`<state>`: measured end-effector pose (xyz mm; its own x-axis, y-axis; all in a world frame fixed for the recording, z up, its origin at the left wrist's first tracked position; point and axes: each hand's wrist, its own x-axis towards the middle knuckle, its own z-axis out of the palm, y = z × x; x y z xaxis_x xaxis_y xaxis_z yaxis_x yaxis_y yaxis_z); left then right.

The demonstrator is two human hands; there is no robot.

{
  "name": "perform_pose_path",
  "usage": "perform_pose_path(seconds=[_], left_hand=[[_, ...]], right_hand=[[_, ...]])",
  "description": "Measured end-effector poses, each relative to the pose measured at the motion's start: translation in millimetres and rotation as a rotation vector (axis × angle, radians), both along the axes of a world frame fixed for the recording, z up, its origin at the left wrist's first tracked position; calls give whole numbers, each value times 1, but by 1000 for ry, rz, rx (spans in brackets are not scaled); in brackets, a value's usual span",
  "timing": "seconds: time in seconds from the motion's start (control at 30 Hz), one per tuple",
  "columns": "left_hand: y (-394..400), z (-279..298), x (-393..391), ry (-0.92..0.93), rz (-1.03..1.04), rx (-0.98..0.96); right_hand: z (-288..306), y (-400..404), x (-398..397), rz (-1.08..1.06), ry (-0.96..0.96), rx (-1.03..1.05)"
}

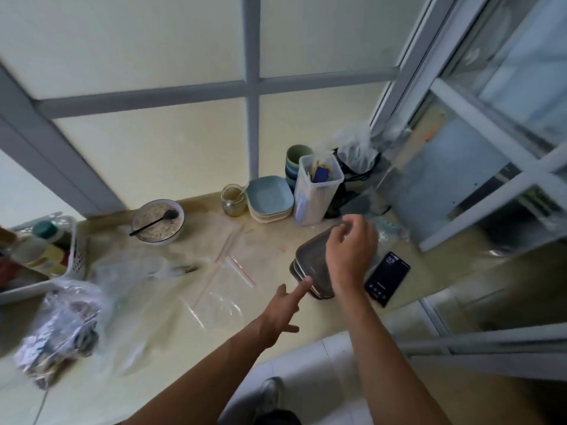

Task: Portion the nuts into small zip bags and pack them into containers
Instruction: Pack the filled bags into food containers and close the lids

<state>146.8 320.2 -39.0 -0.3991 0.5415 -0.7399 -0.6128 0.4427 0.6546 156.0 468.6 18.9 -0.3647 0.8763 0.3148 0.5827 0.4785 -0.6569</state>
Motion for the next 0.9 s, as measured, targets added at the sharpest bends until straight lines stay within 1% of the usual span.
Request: perform_pose_path(seconds=[0.07,0.13,0.23,0.27,0.33,0.37,0.43,0.53,0.6,0.77,0.9], left_hand=[[12,-5,0,-60,42,26],[20,-8,-2,-111,91,44],[29,-15,-8,-153,166,47],[31,-17,-10,-166,181,43],[35,-22,-12,-188,200,31],[36,-24,-12,-197,207,25],[40,-28,-11,-216,214,21],[45,-29,-7,-260,261,72],[49,-30,-6,-286,305,121],[47,-35,-4,-340,424,181],[27,-33,-14,-341,528,160]], right_hand=[[-8,44,0,-16,-93,-46],[-14,83,-3,37,-235,-178],[-20,125,-11,197,-508,-480],[-24,136,-13,236,-541,-618],[-37,153,-15,253,-493,-906],[-45,159,-13,250,-458,-1006],[-68,169,-8,240,-400,-1120],[-86,172,1,252,-370,-1220],[-85,170,0,265,-368,-1254],[-80,160,-7,352,-389,-1191],[-79,140,-20,370,-440,-1154]])
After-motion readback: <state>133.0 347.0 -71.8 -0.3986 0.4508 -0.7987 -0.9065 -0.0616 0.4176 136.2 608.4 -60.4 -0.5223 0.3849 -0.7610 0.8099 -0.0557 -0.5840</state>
